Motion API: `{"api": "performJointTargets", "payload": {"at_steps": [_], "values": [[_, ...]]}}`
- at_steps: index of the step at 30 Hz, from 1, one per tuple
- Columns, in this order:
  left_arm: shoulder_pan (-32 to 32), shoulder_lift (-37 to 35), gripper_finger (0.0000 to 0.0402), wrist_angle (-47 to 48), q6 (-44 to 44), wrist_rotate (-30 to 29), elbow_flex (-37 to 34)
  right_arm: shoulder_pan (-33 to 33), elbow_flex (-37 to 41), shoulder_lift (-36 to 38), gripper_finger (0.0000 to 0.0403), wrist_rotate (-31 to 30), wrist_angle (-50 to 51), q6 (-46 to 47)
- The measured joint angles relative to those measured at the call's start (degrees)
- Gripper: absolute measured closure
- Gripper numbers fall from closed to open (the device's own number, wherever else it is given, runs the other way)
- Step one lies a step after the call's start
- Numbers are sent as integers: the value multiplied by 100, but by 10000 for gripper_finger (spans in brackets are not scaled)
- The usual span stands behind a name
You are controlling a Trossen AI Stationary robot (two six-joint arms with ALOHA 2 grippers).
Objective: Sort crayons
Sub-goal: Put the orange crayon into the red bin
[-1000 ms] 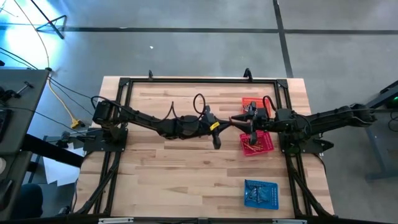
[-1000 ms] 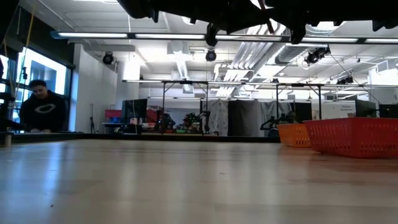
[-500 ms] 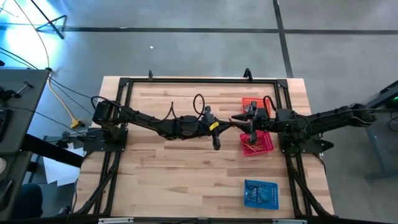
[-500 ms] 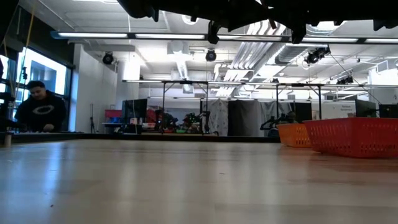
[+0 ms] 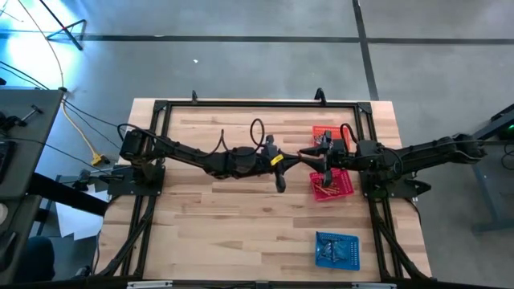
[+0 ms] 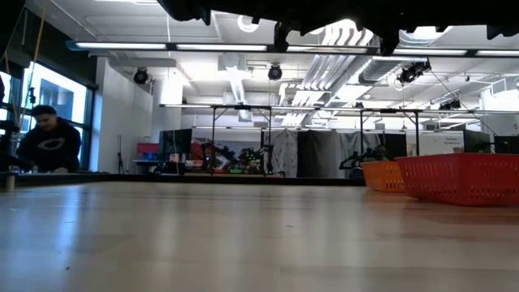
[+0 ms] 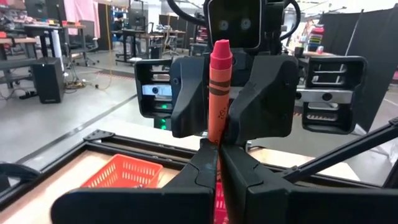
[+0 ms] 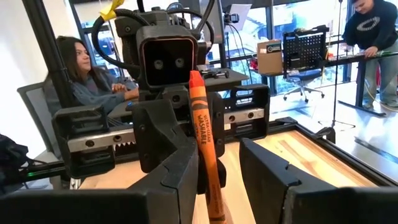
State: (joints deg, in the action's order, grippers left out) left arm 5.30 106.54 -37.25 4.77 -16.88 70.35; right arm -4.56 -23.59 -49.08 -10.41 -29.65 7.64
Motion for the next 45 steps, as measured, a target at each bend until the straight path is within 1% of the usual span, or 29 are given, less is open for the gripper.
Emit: {"api": "performJointTargets", "payload": {"at_steps": [6, 8, 11, 14, 16, 19, 22, 27, 31, 39, 43, 45], "values": [[2, 0, 401, 92, -60, 15, 52, 0, 0, 0, 291, 10, 2, -15], [2, 0, 401, 125, -34, 13, 52, 0, 0, -4, 298, 11, 18, -17], [0, 0, 401, 129, 5, 11, 59, 0, 0, -4, 325, 31, 15, -60], [-4, 0, 401, 134, 10, 6, 59, 0, 0, -4, 374, 51, 15, -66], [0, 0, 401, 133, 12, 11, 59, 0, 0, -4, 392, 106, 9, -79], [7, -6, 401, 131, 13, 15, 62, 0, 0, -4, 389, 164, -44, 8], [6, -7, 401, 131, 18, 12, 62, 2, 2, -4, 397, 164, -48, -14], [7, -7, 399, 133, 99, -20, 63, 2, 4, -4, 399, 166, -52, 43], [13, -7, 380, 135, 73, -30, 63, 2, 4, -4, 400, 169, -50, 90], [98, -7, 321, 136, -250, -48, 70, 4, -7, 1, 402, 205, -4, 8], [99, -4, 295, 131, -248, -57, 74, 4, -262, 63, 402, 55, 532, -131], [95, -4, 286, 135, -248, -84, 75, 2, -472, 110, 402, -153, 1057, -240]]}}
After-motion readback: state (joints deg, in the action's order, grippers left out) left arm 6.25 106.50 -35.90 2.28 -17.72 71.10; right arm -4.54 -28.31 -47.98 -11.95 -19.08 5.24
